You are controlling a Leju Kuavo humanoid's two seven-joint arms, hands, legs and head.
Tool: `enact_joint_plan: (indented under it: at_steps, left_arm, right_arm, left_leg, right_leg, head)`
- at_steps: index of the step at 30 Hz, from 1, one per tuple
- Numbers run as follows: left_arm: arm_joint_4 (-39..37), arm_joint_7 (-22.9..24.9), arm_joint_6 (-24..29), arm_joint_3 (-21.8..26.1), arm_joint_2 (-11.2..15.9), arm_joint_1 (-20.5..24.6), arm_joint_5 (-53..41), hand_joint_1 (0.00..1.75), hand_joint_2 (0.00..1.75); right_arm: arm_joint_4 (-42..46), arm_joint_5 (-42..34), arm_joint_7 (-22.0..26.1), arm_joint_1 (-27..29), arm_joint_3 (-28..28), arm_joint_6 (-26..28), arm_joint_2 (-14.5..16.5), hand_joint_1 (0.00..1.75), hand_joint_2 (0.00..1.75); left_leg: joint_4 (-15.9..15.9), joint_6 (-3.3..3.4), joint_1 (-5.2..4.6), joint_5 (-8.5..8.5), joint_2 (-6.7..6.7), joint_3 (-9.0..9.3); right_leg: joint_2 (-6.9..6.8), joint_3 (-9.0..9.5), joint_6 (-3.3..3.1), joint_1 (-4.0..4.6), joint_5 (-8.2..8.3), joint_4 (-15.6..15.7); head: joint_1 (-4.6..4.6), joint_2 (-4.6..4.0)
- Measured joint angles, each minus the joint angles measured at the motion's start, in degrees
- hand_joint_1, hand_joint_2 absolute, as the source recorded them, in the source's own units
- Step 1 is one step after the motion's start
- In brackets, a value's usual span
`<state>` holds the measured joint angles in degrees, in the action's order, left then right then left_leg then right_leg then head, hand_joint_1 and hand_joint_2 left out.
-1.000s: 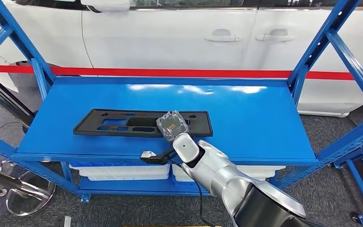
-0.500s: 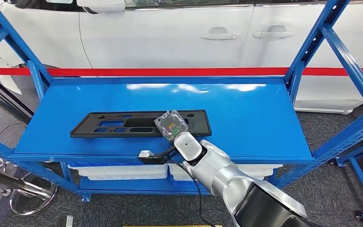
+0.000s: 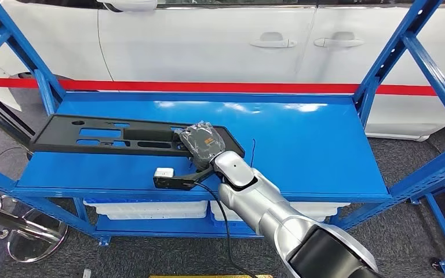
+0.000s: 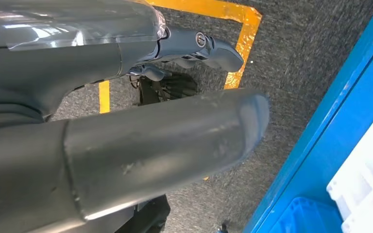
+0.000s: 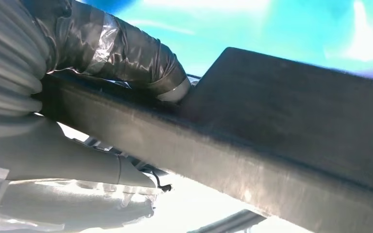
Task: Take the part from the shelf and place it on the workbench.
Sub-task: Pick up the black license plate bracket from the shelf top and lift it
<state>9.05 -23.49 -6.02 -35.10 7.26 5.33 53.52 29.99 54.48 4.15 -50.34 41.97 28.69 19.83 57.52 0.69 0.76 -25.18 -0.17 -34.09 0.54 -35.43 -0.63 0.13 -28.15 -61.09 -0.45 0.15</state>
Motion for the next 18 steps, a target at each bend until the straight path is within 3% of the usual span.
enact_joint_plan:
  at_steps: [3, 4, 5, 6, 8, 10, 13, 15, 18]
  left_arm:
    - [0.0, 1.21, 0.86, 0.0, 0.02, -0.18, 0.1, 0.0, 0.0]
    - [0.0, 1.85, 1.25, 0.0, 0.02, -0.33, 0.13, 0.0, 0.0]
    - [0.0, 2.51, 1.69, 0.0, 0.02, -0.51, 0.12, 0.0, 0.0]
    - [0.0, 3.11, 2.18, 0.0, 0.01, -0.72, 0.05, 0.0, 0.0]
    - [0.0, 3.72, 3.22, -0.01, -0.02, -1.24, -0.21, 0.0, 0.0]
    - [0.0, 3.8, 4.2, -0.21, -0.05, -1.67, -0.77, 0.0, 0.0]
    - [0.0, 3.82, 4.87, -1.23, -0.09, -2.2, -2.54, 0.0, 0.0]
    - [0.0, 3.93, 4.74, -2.31, -0.19, -2.49, -3.47, 0.0, 0.0]
    - [0.0, 3.56, 4.69, -3.34, -0.39, -2.8, -3.0, 0.0, 0.0]
  right_arm:
    - [2.84, -2.55, 1.55, 1.08, -1.42, 0.2, -0.66, 1.75, 1.75]
    - [4.19, -4.38, 2.64, 1.8, -1.81, 0.19, -1.01, 1.75, 1.75]
    - [5.9, -6.85, 4.04, 2.67, -2.17, 0.11, -1.39, 1.75, 1.75]
    - [8.11, -10.02, 5.7, 3.66, -2.5, -0.11, -1.79, 1.75, 1.75]
    - [13.77, -17.84, 9.35, 5.72, -3.17, -1.15, -2.59, 1.75, 1.75]
    - [20.63, -26.23, 12.65, 7.71, -3.96, -3.1, -3.58, 1.75, 1.75]
    - [30.11, -38.12, 16.28, 10.49, -5.11, -7.51, -5.51, 1.75, 1.75]
    - [36.41, -47.21, 18.18, 12.71, -5.74, -12.63, -6.8, 1.75, 1.75]
    - [46.28, -63.85, 19.38, 16.46, -6.75, -24.56, -9.1, 1.75, 1.75]
  left_leg:
    - [-0.14, 0.77, 0.03, 0.01, 0.0, 0.08]
    - [-0.1, 0.84, -0.02, -0.04, -0.01, 0.09]
    - [-0.02, 0.85, -0.05, -0.12, -0.02, 0.11]
    - [0.1, 0.85, -0.06, -0.24, -0.04, 0.14]
    - [0.45, 0.67, -0.08, -0.63, -0.05, 0.2]
    - [0.91, 0.3, -0.32, -1.0, -0.11, 0.02]
    - [0.94, -0.45, -0.43, -1.17, -0.19, -0.12]
    - [2.24, -1.03, -0.29, -2.36, -0.13, -0.52]
    - [11.39, -1.83, 0.1, -7.16, -0.04, -4.52]
  right_leg:
    - [-0.12, -4.77, 0.51, -0.16, -4.97, -10.03]
    - [-0.14, -6.32, 0.6, -0.24, -5.79, -13.0]
    - [-0.16, -7.08, 0.63, -0.29, -5.54, -14.18]
    - [-0.18, -6.75, 0.58, -0.32, -4.2, -13.14]
    - [-0.2, -3.75, 0.16, -0.29, -0.08, -6.18]
    - [-0.21, -1.12, -0.31, -0.11, 2.0, -0.27]
    - [-0.21, -0.44, -0.76, 0.0, 1.87, 1.33]
    - [-0.29, 0.03, -1.26, -0.32, 2.04, 1.97]
    - [-0.48, 0.52, -1.72, -0.56, 2.04, 2.33]
  head:
    - [0.01, 0.0]
    - [0.01, 0.0]
    - [0.01, 0.0]
    - [0.0, 0.0]
    - [0.01, 0.0]
    - [0.0, 0.0]
    - [-0.01, 0.0]
    - [-0.01, 0.0]
    - [-0.01, 0.0]
